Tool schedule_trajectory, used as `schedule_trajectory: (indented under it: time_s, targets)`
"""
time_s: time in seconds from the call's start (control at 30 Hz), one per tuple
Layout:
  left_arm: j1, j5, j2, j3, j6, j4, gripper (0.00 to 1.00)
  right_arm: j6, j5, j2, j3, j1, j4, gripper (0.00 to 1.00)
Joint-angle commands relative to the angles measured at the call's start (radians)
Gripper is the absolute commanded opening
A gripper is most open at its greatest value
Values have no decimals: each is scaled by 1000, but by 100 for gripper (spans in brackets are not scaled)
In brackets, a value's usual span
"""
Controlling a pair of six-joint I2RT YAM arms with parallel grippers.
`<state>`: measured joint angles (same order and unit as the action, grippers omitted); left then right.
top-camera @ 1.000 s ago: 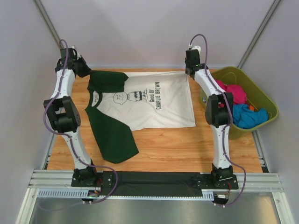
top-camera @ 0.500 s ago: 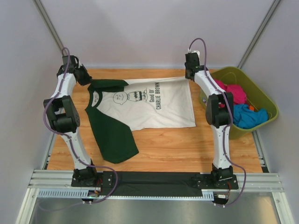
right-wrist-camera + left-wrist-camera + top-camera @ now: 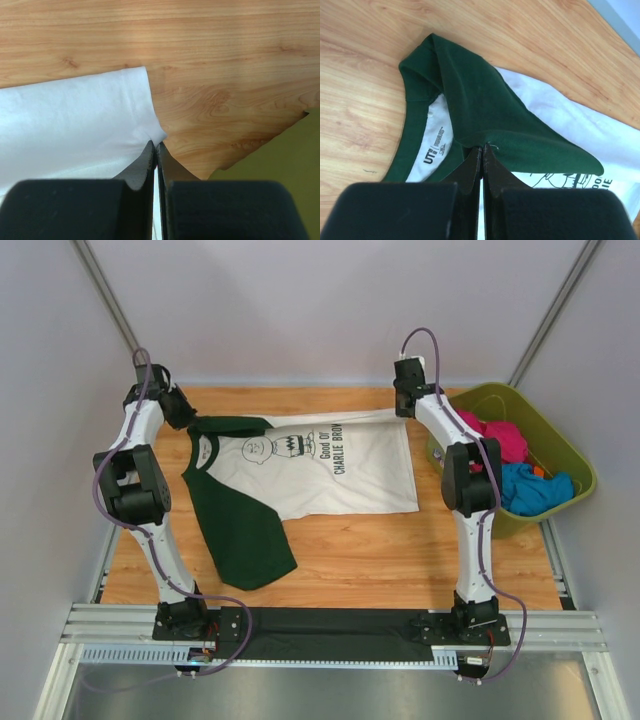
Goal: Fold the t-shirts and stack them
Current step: Fold the tshirt
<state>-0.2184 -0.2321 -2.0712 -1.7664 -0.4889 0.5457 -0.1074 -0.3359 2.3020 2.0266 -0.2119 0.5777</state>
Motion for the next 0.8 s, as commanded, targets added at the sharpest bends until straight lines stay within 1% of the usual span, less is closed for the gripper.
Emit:
schedule_trajectory:
  time_s: [0.0, 0.4, 0.77]
  targets:
    - [-26, 57, 66, 18, -2, -18, 0, 9, -52, -61, -22, 8, -1, 0]
    - [-29, 63, 60, 81, 0, -44, 0, 6, -72, -50, -85, 8, -2, 0]
    - [-36, 86, 51, 137, 0, -46, 0, 11, -74, -27, -83, 8, 8, 0]
